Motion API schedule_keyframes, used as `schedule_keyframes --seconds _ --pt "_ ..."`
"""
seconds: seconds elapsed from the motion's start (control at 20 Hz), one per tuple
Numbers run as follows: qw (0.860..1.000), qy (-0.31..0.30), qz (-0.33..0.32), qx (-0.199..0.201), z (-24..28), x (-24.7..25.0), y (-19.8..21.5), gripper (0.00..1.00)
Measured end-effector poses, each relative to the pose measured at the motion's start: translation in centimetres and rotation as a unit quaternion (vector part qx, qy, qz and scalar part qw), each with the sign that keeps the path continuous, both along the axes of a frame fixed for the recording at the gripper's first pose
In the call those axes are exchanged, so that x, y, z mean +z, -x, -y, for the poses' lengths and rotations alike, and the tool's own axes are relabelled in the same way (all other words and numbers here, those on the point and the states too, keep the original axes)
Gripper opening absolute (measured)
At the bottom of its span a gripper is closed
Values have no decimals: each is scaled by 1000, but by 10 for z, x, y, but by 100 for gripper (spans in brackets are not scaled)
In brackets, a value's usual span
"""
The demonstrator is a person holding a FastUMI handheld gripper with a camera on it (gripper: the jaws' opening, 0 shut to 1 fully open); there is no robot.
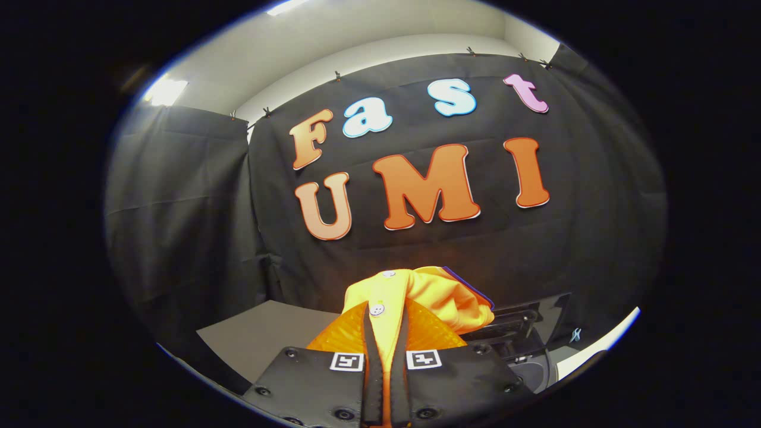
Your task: Put the clothes into the washing machine and then close the washing machine lid.
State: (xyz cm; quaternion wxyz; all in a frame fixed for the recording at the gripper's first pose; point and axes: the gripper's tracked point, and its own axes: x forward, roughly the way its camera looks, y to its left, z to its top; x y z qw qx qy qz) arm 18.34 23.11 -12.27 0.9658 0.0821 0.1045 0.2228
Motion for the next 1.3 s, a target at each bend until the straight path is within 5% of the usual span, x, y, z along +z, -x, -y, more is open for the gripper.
schedule_keyframes --seconds 0.6,1.3 --pt "995 37 -86 -18 68 -150 -27 13" --pt "969 68 -231 -46 95 -318 -55 13"
